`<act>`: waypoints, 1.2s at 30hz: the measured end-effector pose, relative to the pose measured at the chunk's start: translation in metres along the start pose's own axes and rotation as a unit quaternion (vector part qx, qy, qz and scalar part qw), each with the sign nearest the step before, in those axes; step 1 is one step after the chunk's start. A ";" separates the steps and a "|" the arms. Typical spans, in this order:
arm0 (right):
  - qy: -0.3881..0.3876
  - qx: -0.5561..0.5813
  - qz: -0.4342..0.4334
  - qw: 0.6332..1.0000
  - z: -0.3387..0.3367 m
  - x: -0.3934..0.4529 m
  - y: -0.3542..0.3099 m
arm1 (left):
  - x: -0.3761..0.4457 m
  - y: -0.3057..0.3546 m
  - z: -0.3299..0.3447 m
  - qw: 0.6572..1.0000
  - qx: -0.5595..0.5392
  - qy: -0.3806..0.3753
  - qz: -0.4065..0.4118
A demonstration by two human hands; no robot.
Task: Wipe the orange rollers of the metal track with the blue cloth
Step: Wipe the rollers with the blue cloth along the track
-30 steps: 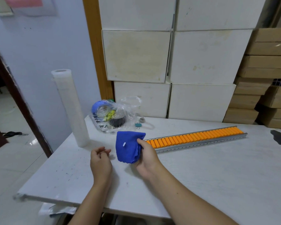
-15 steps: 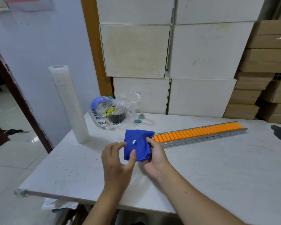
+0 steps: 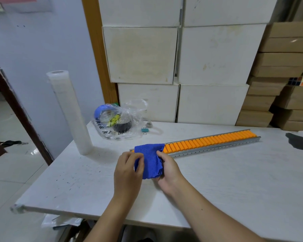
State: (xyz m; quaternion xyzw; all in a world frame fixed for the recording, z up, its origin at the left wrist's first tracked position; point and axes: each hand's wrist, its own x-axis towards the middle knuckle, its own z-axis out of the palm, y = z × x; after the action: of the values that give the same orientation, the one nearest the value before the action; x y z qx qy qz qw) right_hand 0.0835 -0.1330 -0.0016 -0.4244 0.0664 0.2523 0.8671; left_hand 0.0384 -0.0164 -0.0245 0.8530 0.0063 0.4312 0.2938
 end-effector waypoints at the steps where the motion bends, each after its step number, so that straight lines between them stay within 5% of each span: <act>1: 0.017 -0.016 -0.007 1.000 -0.001 0.000 -0.001 | -0.001 0.002 -0.001 1.000 -0.005 0.007 0.010; 6: 0.123 -0.071 -0.053 0.988 -0.017 0.005 -0.017 | -0.017 0.006 -0.004 0.993 0.021 -0.094 0.064; 13: 0.150 -0.077 -0.064 0.984 -0.029 0.005 -0.028 | -0.031 -0.008 -0.005 0.963 0.045 -0.261 0.052; 19: 0.143 -0.060 -0.065 0.986 -0.028 0.004 -0.029 | -0.035 -0.010 -0.014 0.960 0.041 -0.272 0.048; 32: 0.165 -0.059 -0.069 0.982 -0.046 0.007 -0.054 | 0.004 -0.027 -0.023 0.969 -0.049 -0.157 -0.183; 36: 0.216 -0.076 -0.124 0.965 -0.066 0.013 -0.081 | 0.013 -0.027 -0.010 0.941 -0.053 -0.221 -0.250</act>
State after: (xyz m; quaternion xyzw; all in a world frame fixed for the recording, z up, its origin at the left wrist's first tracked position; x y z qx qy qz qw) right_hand 0.1417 -0.2200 0.0094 -0.5387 0.1795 0.0492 0.8217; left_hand 0.0458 0.0147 -0.0242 0.8811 0.1316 0.1446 0.4307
